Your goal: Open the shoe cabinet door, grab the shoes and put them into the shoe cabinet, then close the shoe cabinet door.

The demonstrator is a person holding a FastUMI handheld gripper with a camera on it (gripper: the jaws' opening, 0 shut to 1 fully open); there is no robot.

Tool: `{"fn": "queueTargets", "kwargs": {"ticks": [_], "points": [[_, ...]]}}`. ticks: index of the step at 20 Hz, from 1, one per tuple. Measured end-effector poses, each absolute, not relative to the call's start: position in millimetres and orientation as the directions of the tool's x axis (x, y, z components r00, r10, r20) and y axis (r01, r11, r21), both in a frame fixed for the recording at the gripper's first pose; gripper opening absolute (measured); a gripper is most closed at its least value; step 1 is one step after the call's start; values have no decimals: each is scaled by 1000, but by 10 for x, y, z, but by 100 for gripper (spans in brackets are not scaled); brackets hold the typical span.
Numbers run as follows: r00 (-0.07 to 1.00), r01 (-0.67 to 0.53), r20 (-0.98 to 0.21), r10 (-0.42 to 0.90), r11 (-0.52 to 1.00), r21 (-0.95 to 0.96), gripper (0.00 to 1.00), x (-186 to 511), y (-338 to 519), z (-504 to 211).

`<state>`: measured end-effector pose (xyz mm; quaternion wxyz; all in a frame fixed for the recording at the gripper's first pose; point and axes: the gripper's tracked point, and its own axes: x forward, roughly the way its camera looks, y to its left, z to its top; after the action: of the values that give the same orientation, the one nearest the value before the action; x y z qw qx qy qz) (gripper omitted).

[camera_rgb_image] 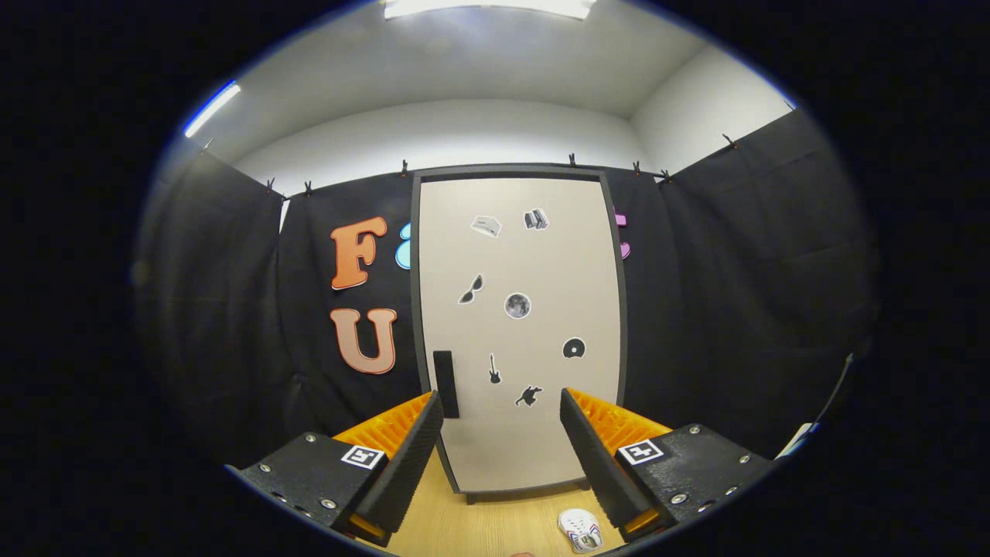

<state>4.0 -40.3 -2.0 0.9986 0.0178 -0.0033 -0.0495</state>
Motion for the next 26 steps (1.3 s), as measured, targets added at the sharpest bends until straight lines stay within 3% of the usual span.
{"fn": "queueTargets", "kwargs": {"ticks": [13, 19, 23, 26], "points": [[999, 27, -31, -24, 995, 93, 95, 1405, 56, -522], [997, 25, -73, -23, 999, 21, 95, 2101, 284, -794], [996, 43, -81, -42, 999, 1, 85, 2378, 274, -858], [996, 37, -84, -35, 999, 21, 68, 2472, 294, -872]]}}
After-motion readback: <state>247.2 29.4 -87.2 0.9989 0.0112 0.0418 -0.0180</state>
